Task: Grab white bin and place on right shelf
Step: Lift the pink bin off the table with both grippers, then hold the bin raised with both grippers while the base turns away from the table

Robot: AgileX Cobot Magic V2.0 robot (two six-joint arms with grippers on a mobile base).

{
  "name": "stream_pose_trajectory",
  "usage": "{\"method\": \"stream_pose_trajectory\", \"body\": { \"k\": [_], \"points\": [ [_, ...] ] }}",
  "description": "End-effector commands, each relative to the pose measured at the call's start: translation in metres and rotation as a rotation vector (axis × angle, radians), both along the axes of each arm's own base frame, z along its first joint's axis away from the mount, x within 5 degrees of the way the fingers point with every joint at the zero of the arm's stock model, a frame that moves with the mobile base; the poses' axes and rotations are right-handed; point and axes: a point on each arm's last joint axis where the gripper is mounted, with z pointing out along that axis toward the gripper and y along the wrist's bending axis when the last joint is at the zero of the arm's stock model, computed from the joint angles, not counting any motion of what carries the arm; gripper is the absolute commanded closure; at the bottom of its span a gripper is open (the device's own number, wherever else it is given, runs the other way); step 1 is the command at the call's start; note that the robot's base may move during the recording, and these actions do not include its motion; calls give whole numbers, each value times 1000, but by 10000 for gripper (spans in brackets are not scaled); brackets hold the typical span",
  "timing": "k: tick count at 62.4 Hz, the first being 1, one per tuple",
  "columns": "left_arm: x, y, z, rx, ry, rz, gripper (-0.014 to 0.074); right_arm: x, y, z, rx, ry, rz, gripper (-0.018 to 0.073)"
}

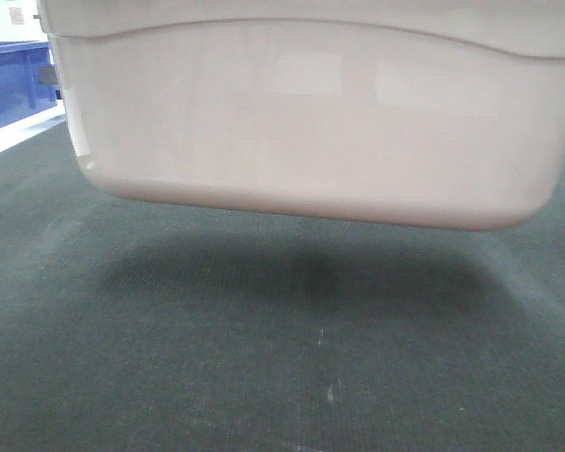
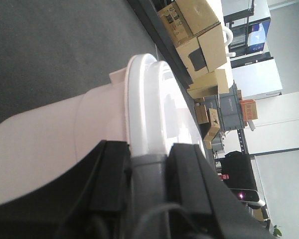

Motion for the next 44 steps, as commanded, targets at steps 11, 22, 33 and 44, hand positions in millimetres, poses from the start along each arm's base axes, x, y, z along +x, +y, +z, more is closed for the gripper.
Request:
{"method": "stream_pose_trajectory", "body": {
  "k": [11, 22, 33, 44],
  "points": [
    [-45, -31, 37, -164, -117, -426, 637, -40, 36, 59, 177, -306, 413, 494],
    [-50, -30, 49, -182, -156, -421, 637, -50, 37, 89, 157, -377, 407, 494],
    [-55, -29, 73, -190, -227, -426, 637, -53, 37, 108, 146, -425, 411, 494],
    [-58, -29, 96, -196, -274, -433, 637, -53, 37, 112, 140, -435, 404, 494]
  ]
}}
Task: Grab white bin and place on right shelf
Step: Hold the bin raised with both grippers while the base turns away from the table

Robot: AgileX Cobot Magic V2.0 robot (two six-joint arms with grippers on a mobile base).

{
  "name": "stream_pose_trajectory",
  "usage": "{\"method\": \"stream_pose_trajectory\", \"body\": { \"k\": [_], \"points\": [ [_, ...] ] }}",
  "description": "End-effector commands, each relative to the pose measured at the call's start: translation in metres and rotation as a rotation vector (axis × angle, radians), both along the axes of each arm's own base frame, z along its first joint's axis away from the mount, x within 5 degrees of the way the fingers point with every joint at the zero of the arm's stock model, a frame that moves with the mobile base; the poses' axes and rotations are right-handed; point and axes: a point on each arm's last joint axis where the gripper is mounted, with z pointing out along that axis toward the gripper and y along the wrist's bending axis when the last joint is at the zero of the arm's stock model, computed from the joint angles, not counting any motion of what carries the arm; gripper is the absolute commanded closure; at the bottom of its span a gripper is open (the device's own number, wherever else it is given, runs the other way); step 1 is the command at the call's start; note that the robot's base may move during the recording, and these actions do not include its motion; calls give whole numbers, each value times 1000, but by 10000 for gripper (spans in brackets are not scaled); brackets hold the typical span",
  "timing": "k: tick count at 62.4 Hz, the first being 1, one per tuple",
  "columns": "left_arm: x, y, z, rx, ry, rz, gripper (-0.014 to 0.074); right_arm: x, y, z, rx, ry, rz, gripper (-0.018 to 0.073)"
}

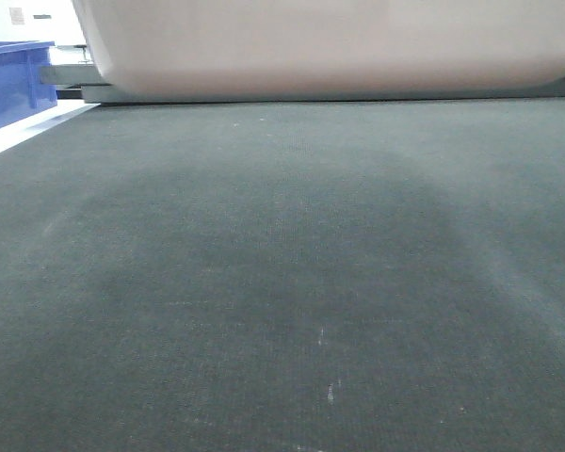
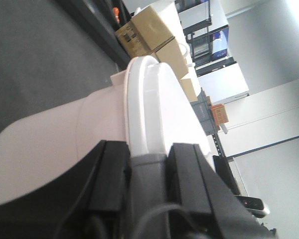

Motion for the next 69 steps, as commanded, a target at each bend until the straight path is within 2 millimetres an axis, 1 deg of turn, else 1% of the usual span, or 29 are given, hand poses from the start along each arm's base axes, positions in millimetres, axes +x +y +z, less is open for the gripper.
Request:
{"method": "stream_pose_trajectory", "body": {
  "k": [1, 8, 36, 69],
  "points": [
    [-51, -29, 39, -89, -144, -439, 637, -38, 35, 37, 114, -215, 447, 494],
    [-51, -29, 43, -88, -159, -439, 637, -38, 34, 37, 113, -214, 441, 494],
    [-51, -29, 43, -82, -158, -436, 637, -34, 33, 36, 110, -202, 401, 494],
    [-51, -29, 43, -82, -158, -436, 637, -34, 33, 36, 110, -201, 400, 494]
  ]
}}
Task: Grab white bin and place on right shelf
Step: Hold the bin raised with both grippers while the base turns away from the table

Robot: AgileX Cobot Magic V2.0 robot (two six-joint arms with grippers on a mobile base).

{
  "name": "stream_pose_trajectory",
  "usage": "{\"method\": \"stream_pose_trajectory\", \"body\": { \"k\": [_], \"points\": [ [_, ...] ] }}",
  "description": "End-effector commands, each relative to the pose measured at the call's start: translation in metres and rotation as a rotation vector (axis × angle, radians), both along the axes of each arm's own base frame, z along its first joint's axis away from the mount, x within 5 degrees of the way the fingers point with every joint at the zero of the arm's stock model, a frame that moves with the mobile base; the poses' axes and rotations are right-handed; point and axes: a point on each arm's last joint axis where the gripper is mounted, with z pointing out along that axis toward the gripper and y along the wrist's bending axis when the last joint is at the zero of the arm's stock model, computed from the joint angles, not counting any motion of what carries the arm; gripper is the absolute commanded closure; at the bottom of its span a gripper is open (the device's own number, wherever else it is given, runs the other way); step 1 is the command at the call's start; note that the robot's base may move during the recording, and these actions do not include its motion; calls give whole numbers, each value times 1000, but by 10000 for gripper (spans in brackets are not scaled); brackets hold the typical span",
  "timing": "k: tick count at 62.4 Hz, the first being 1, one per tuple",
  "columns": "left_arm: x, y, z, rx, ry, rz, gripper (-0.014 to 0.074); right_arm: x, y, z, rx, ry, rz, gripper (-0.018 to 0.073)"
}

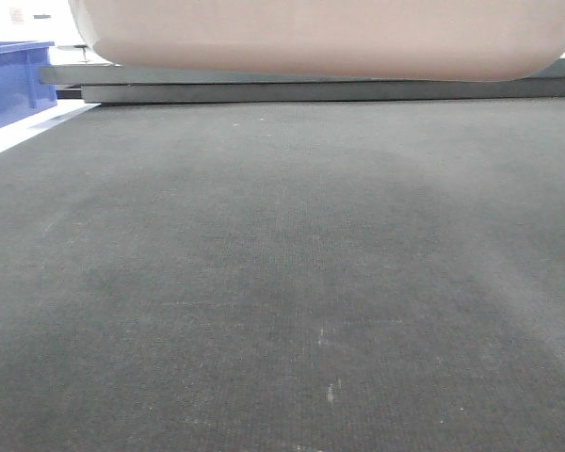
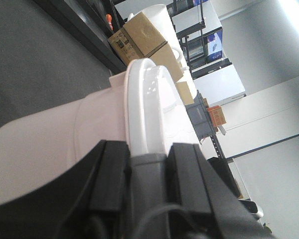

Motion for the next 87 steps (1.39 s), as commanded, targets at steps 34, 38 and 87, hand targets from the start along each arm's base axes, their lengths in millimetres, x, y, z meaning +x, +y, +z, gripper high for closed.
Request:
{"method": "stream_pose_trajectory", "body": {
  "k": [34, 38, 87],
  "points": [
    [-52, -29, 31, -76, -127, -442, 637, -30, 29, 35, 98, -191, 340, 494],
    [-52, -29, 31, -76, -127, -442, 637, -29, 29, 34, 96, -187, 326, 494],
    [-52, -29, 31, -76, -127, -442, 637, -19, 22, 31, 84, -149, 201, 494]
  ]
}}
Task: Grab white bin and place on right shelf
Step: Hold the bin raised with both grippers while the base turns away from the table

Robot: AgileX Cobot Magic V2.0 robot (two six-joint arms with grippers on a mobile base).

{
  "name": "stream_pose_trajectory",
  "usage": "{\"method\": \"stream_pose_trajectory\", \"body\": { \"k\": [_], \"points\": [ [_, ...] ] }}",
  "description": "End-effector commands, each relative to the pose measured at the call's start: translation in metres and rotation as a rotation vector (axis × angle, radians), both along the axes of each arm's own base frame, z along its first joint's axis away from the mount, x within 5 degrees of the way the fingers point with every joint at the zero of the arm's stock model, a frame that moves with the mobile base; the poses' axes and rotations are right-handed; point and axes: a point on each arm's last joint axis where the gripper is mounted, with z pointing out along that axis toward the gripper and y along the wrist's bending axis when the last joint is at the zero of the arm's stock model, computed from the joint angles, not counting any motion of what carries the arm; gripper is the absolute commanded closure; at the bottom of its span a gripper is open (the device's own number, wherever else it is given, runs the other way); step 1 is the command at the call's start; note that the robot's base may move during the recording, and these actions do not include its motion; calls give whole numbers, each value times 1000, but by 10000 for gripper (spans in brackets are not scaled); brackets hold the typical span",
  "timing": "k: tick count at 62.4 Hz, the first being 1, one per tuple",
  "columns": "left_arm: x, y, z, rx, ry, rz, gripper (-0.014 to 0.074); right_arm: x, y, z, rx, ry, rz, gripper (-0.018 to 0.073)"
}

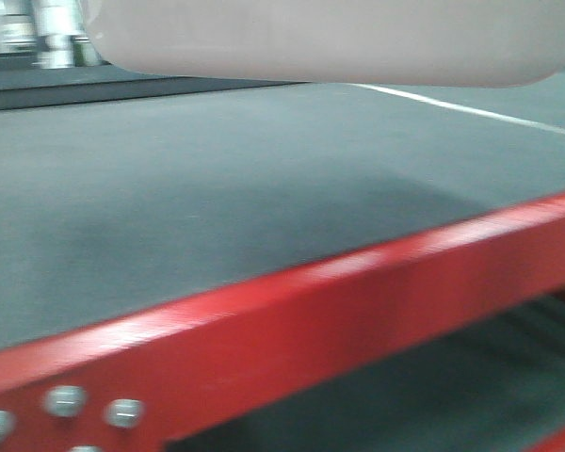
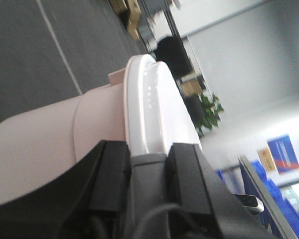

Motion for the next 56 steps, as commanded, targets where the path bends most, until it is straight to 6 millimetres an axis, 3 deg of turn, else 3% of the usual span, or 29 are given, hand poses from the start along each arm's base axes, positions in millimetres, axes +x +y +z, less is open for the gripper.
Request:
{"method": "stream_pose_trajectory", "body": {
  "k": [1, 56],
  "points": [
    [-51, -27, 32, -87, -131, -437, 637, -22, 24, 33, 89, -168, 252, 494],
    [-51, -27, 32, -87, -130, -432, 637, -22, 24, 33, 88, -167, 247, 494]
  ]
}}
